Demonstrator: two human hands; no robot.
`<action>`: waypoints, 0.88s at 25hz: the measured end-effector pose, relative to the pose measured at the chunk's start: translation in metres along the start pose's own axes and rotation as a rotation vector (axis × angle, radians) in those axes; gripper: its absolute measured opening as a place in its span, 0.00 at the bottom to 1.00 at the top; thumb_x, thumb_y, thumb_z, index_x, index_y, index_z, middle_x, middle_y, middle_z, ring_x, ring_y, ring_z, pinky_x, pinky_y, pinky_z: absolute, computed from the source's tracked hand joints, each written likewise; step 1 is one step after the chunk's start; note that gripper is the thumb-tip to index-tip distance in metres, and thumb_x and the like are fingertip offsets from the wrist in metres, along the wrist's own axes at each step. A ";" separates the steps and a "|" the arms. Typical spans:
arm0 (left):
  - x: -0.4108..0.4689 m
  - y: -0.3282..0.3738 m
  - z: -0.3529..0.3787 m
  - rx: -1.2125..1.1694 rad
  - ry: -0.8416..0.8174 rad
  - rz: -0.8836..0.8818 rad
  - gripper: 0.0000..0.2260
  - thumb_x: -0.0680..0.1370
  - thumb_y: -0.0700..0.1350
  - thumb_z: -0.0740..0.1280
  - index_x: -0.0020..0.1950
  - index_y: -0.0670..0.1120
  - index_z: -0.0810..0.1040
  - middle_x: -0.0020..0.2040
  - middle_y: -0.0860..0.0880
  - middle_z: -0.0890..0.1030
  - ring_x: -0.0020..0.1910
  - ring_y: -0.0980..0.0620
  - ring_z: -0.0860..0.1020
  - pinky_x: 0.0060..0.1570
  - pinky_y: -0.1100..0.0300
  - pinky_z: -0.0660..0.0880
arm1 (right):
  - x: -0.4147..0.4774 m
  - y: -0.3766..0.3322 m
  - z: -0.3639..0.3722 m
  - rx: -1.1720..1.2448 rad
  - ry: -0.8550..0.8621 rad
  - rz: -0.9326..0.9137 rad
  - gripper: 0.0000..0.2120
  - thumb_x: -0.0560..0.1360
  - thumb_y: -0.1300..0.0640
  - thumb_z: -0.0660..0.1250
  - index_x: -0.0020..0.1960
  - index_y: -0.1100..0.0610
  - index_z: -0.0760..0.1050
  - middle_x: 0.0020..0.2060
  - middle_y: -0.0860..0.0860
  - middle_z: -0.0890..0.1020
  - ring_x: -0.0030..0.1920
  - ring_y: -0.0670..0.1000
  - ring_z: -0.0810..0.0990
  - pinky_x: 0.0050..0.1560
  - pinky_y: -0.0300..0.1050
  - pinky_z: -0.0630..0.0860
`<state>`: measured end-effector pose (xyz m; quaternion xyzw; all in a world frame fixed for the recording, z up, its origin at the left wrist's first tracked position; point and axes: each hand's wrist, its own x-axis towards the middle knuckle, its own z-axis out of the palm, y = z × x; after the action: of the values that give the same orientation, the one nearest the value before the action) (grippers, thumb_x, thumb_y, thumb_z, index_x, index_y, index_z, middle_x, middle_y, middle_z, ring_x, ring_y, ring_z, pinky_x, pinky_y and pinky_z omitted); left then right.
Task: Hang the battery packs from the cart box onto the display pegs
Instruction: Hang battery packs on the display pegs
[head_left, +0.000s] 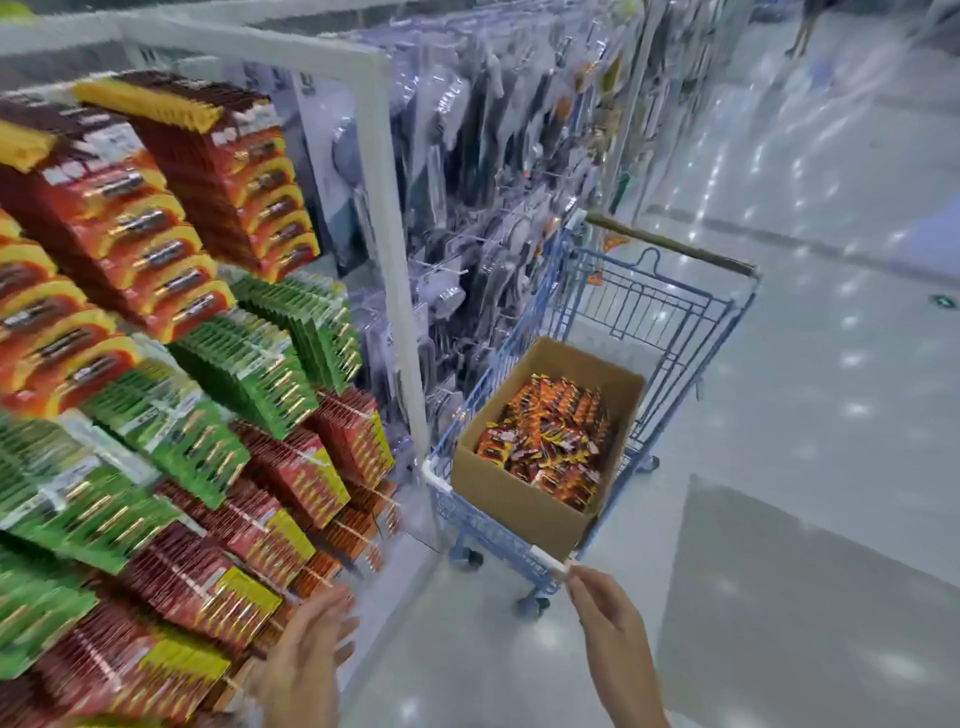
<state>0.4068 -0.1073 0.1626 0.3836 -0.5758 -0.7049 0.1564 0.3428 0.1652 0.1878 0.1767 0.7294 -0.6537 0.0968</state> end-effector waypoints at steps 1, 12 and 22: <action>-0.001 0.001 0.015 0.010 -0.044 -0.024 0.12 0.83 0.32 0.63 0.49 0.45 0.82 0.53 0.40 0.83 0.48 0.39 0.79 0.46 0.52 0.74 | 0.006 0.001 -0.011 0.001 0.033 0.028 0.04 0.81 0.59 0.69 0.50 0.55 0.82 0.39 0.41 0.85 0.42 0.38 0.81 0.49 0.41 0.74; 0.094 0.005 0.206 0.302 -0.315 -0.146 0.06 0.83 0.41 0.67 0.57 0.47 0.83 0.50 0.48 0.86 0.51 0.47 0.84 0.53 0.53 0.80 | 0.115 0.010 -0.022 0.006 0.231 0.298 0.02 0.79 0.54 0.71 0.52 0.50 0.82 0.50 0.48 0.85 0.55 0.53 0.82 0.62 0.56 0.76; 0.266 -0.049 0.366 0.819 -0.473 -0.214 0.12 0.81 0.46 0.69 0.64 0.47 0.80 0.59 0.52 0.82 0.57 0.48 0.80 0.65 0.48 0.77 | 0.232 -0.031 0.008 -0.012 0.251 0.335 0.07 0.82 0.50 0.67 0.57 0.48 0.80 0.52 0.42 0.84 0.55 0.44 0.82 0.60 0.50 0.79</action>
<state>-0.0204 -0.0163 0.0364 0.3001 -0.7829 -0.5004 -0.2158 0.1173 0.1849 0.1287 0.3752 0.7001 -0.5969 0.1134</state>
